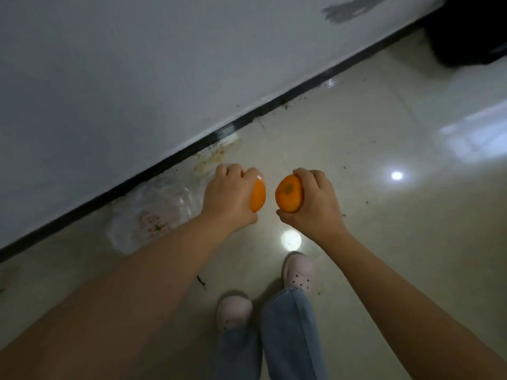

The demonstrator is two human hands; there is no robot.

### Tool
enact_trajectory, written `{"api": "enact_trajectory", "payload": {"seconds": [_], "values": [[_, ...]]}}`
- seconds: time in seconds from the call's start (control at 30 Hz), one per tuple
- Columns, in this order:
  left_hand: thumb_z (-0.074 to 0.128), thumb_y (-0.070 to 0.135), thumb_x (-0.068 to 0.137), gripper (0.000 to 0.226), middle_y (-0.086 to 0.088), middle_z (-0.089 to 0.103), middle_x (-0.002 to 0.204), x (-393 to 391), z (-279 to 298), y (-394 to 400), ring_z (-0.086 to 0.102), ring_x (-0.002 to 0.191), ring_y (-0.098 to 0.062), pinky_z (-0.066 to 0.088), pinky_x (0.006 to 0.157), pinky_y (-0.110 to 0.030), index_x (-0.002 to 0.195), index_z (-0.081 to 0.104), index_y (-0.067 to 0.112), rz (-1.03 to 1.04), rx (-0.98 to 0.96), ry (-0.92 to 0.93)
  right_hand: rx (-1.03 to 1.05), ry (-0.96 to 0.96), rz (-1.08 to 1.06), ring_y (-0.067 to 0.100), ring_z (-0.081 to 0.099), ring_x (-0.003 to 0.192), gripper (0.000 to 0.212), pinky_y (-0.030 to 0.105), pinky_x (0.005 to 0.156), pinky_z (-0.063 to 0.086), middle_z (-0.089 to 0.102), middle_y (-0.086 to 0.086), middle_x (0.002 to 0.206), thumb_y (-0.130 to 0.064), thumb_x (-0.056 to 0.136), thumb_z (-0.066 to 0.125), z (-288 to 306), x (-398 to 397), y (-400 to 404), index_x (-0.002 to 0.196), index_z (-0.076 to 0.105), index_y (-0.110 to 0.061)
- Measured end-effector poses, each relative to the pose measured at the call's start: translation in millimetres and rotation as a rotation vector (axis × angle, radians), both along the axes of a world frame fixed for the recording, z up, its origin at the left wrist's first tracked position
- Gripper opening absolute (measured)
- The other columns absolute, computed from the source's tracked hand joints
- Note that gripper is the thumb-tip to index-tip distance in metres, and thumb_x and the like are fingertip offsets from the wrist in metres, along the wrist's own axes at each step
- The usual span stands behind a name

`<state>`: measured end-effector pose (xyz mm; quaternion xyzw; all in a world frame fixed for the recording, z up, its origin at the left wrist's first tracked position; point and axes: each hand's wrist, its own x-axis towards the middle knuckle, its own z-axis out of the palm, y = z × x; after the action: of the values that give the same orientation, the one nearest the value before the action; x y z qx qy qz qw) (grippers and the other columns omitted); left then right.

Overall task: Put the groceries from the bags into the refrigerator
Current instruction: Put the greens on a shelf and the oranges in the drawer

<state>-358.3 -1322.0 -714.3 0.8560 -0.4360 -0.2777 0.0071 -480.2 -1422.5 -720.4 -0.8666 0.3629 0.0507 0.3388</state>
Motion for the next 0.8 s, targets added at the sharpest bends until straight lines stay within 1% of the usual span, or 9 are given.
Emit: {"api": "enact_trajectory", "payload": {"seconds": [0.07,0.2,0.37,0.5,0.57,0.67,0.8], "values": [[0.072,0.046,0.074,0.072,-0.003,0.044,0.134,-13,52,-13,0.039,0.122,-0.024,0.042,0.092,-0.031,0.134,0.038,0.025,-0.066,-0.033,-0.044,-0.029,-0.013,-0.063,0.026,0.04,0.123,0.079,0.023,0.086,0.03,0.041,0.009,0.135,-0.025,0.067,0.079,51,-18,-7,0.134,0.038,-0.015],[0.069,0.036,0.077,0.07,-0.003,0.04,0.136,-48,162,-46,0.036,0.124,-0.025,0.038,0.095,-0.033,0.137,0.035,0.024,-0.244,-0.067,-0.1,-0.083,-0.053,-0.238,0.027,0.039,0.123,0.082,0.029,0.091,0.039,0.04,0.009,0.136,-0.025,0.067,0.079,151,-70,-20,0.136,0.036,-0.016],[0.069,0.031,0.076,0.074,-0.005,0.038,0.137,-130,287,-95,0.034,0.125,-0.027,0.036,0.098,-0.036,0.139,0.033,0.025,-0.451,-0.166,-0.159,-0.185,-0.11,-0.498,0.026,0.039,0.124,0.083,0.031,0.093,0.04,0.039,0.008,0.137,-0.025,0.066,0.08,274,-169,-38,0.136,0.036,-0.017],[0.071,0.032,0.076,0.076,-0.007,0.037,0.139,-242,364,-132,0.033,0.127,-0.028,0.035,0.101,-0.037,0.14,0.031,0.024,-0.632,-0.272,-0.184,-0.301,-0.12,-0.713,0.026,0.042,0.119,0.079,0.033,0.089,0.041,0.041,0.009,0.133,-0.023,0.066,0.079,349,-287,-44,0.133,0.039,-0.016],[0.072,0.032,0.076,0.076,-0.007,0.037,0.139,-311,392,-145,0.033,0.128,-0.028,0.035,0.101,-0.037,0.14,0.032,0.024,-0.736,-0.325,-0.182,-0.353,-0.127,-0.844,0.028,0.046,0.116,0.077,0.03,0.086,0.04,0.044,0.011,0.129,-0.019,0.063,0.08,377,-357,-38,0.13,0.042,-0.014],[0.072,0.033,0.074,0.076,-0.007,0.038,0.138,-422,425,-151,0.034,0.127,-0.028,0.036,0.099,-0.037,0.139,0.034,0.025,-0.895,-0.383,-0.169,-0.404,-0.125,-1.029,0.029,0.047,0.114,0.075,0.027,0.086,0.037,0.047,0.013,0.126,-0.017,0.061,0.081,409,-471,-13,0.128,0.045,-0.011],[0.075,0.033,0.07,0.071,-0.008,0.042,0.132,-585,460,-138,0.036,0.122,-0.03,0.039,0.095,-0.038,0.131,0.04,0.024,-1.058,-0.497,-0.08,-0.487,-0.072,-1.165,0.026,0.047,0.116,0.074,0.023,0.085,0.034,0.049,0.013,0.126,-0.018,0.062,0.08,446,-629,36,0.128,0.046,-0.012]]}}
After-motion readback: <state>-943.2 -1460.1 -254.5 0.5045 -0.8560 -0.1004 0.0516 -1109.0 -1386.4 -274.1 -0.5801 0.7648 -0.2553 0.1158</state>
